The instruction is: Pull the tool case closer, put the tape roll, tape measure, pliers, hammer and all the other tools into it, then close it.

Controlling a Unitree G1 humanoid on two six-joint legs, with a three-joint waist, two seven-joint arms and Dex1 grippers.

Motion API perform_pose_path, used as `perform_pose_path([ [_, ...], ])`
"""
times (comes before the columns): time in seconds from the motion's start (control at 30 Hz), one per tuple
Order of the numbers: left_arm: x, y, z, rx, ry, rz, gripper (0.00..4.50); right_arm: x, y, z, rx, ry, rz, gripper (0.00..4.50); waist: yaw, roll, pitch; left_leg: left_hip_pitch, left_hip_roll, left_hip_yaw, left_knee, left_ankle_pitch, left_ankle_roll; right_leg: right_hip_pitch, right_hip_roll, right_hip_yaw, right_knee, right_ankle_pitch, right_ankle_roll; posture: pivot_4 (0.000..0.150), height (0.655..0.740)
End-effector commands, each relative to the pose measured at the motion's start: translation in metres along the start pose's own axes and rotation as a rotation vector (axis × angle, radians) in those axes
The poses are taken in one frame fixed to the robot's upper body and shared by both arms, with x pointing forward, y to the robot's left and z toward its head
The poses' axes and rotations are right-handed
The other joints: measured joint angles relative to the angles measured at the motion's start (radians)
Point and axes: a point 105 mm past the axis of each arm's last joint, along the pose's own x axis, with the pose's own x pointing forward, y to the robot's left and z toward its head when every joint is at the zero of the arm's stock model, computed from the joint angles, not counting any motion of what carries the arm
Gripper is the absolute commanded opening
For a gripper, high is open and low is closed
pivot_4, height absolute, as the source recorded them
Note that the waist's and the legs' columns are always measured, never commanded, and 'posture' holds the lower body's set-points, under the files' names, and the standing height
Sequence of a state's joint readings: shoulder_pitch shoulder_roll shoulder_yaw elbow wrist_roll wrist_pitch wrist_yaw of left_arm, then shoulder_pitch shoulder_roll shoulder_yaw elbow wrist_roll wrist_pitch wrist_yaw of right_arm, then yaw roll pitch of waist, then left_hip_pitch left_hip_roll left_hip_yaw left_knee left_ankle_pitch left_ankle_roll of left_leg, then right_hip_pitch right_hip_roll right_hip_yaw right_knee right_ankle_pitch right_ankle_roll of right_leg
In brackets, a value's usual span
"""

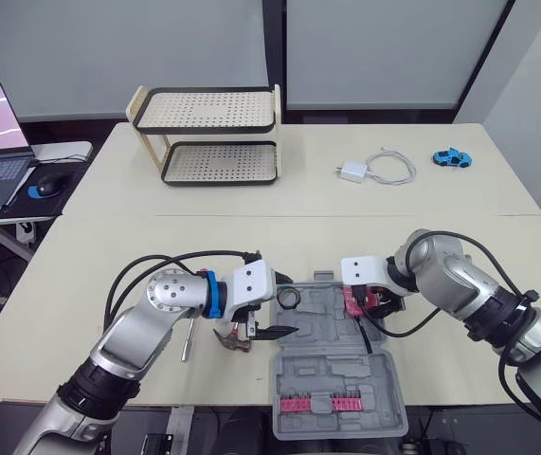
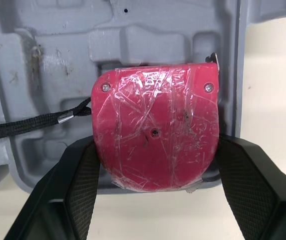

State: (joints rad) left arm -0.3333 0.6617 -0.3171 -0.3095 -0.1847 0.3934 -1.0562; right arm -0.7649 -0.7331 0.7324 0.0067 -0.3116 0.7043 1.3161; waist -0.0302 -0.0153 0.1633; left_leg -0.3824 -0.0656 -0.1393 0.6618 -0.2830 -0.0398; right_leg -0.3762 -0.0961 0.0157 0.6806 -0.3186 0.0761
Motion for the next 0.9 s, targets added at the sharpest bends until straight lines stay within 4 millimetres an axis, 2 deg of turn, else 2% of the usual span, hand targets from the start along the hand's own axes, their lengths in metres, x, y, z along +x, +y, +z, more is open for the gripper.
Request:
perform_pose_path([
  [0.03, 0.002, -0.002, 0.013, 0.040, -0.024, -0.014, 4.50, -0.008, -0.008, 0.004, -0.019, 0.002, -0.034, 3.21, 0.000, 0.000, 0.000, 0.000, 0.000, 0.000, 0.000, 0.000, 0.000, 0.000, 0.000, 0.000, 0.000, 0.000, 0.000, 0.150, 0.7400],
  [0.13, 0.003, -0.004, 0.014, 0.041, -0.026, -0.020, 4.50, -0.009, -0.010, 0.005, -0.026, -0.007, -0.046, 3.21, 0.000, 0.000, 0.000, 0.000, 0.000, 0.000, 0.000, 0.000, 0.000, 0.000, 0.000, 0.000, 0.000, 0.000, 0.000, 0.150, 0.7400],
  [0.2, 0.003, -0.005, 0.015, 0.041, -0.028, -0.023, 4.50, -0.012, -0.011, 0.008, -0.033, -0.017, -0.051, 3.94, 0.000, 0.000, 0.000, 0.000, 0.000, 0.000, 0.000, 0.000, 0.000, 0.000, 0.000, 0.000, 0.000, 0.000, 0.000, 0.150, 0.7400],
  [0.27, 0.003, -0.006, 0.016, 0.040, -0.029, -0.027, 4.50, -0.016, -0.011, 0.011, -0.038, -0.030, -0.050, 4.47, 0.000, 0.000, 0.000, 0.000, 0.000, 0.000, 0.000, 0.000, 0.000, 0.000, 0.000, 0.000, 0.000, 0.000, 0.000, 0.150, 0.7400],
  [0.4, 0.003, -0.007, 0.017, 0.034, -0.032, -0.028, 4.50, -0.030, -0.009, 0.017, -0.046, -0.069, -0.052, 4.47, 0.000, 0.000, 0.000, 0.000, 0.000, 0.000, 0.000, 0.000, 0.000, 0.000, 0.000, 0.000, 0.000, 0.000, 0.000, 0.150, 0.7400],
  [0.6, 0.000, -0.005, 0.017, 0.020, -0.035, -0.017, 4.50, -0.054, 0.003, 0.026, -0.052, -0.205, -0.054, 4.47, 0.001, 0.000, 0.000, -0.001, 0.000, 0.000, 0.000, 0.000, 0.000, 0.000, 0.000, 0.000, 0.000, 0.000, 0.000, 0.150, 0.7400],
  [0.73, -0.002, -0.003, 0.017, 0.011, -0.038, -0.008, 4.50, -0.055, 0.009, 0.023, -0.038, -0.292, -0.076, 4.47, 0.002, 0.000, 0.000, -0.001, 0.000, -0.001, 0.000, 0.000, 0.000, 0.000, 0.000, 0.000, 0.000, 0.000, 0.000, 0.150, 0.7400],
  [0.83, -0.004, -0.002, 0.016, 0.007, -0.039, -0.007, 4.50, -0.051, 0.015, 0.019, -0.018, -0.314, -0.078, 3.94, 0.002, 0.000, 0.000, -0.001, 0.000, 0.000, 0.000, 0.000, 0.000, 0.000, 0.000, 0.000, 0.000, 0.000, 0.000, 0.150, 0.7400],
  [0.9, -0.004, -0.002, 0.015, 0.005, -0.039, -0.008, 4.50, -0.049, 0.017, 0.018, -0.006, -0.325, -0.078, 3.32, -0.001, 0.000, 0.000, 0.000, 0.000, 0.000, 0.000, 0.000, 0.000, 0.000, 0.000, 0.000, 0.000, 0.000, 0.000, 0.150, 0.7400],
])
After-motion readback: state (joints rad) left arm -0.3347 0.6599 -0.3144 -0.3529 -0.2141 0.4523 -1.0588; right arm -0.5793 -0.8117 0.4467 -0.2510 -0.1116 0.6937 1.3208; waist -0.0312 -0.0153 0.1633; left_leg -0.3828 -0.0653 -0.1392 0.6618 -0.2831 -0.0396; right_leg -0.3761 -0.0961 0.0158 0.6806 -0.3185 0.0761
